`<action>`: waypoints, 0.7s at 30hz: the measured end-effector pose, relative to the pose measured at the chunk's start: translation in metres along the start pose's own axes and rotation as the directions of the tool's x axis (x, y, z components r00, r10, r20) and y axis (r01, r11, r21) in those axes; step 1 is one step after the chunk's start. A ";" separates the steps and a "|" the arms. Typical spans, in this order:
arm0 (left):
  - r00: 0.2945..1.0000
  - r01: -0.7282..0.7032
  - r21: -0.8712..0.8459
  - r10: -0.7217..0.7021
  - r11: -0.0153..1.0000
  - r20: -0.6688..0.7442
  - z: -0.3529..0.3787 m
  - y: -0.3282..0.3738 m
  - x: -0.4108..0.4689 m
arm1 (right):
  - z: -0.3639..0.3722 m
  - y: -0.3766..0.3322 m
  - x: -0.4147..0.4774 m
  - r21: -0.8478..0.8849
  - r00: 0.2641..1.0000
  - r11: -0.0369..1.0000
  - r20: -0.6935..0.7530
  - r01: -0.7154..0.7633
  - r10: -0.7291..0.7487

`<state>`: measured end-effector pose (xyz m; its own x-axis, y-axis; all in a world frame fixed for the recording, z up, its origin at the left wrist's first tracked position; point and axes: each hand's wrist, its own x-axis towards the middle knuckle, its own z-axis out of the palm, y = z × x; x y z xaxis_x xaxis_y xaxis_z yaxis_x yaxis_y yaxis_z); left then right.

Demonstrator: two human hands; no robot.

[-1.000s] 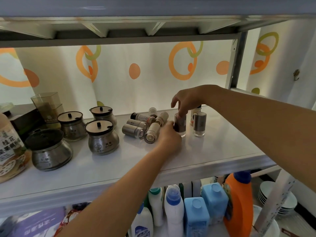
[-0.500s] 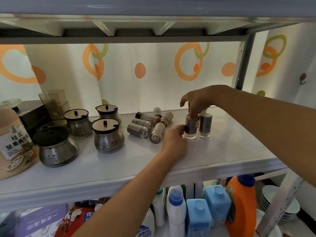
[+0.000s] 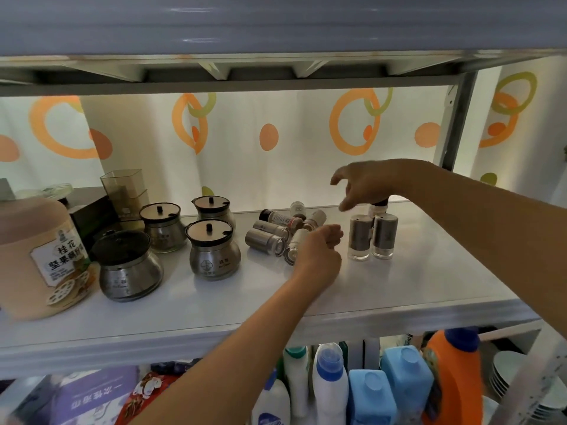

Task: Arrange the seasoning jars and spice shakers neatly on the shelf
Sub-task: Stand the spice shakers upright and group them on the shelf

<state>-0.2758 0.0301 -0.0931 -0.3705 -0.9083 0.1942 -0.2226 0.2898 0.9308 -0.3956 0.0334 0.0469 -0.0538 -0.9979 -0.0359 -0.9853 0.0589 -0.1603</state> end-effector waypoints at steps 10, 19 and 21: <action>0.999 0.040 0.819 -0.040 0.573 -0.021 -0.101 0.044 0.045 | 0.073 -0.037 0.004 0.628 0.956 0.723 0.141 -0.288 0.258; 0.989 0.040 0.829 -0.138 0.558 0.045 -0.084 0.033 0.042 | 0.078 -0.050 0.025 0.561 0.934 0.749 0.248 -0.354 0.255; 0.988 0.062 0.823 -0.152 0.564 0.030 -0.083 0.032 0.042 | 0.078 -0.056 0.029 0.516 0.940 0.789 0.251 -0.333 0.232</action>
<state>-0.2241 -0.0238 -0.0297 -0.3596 -0.9322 0.0410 -0.8907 0.3560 0.2826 -0.3291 0.0029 -0.0219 -0.2389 -0.9173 -0.3185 -0.6758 0.3926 -0.6238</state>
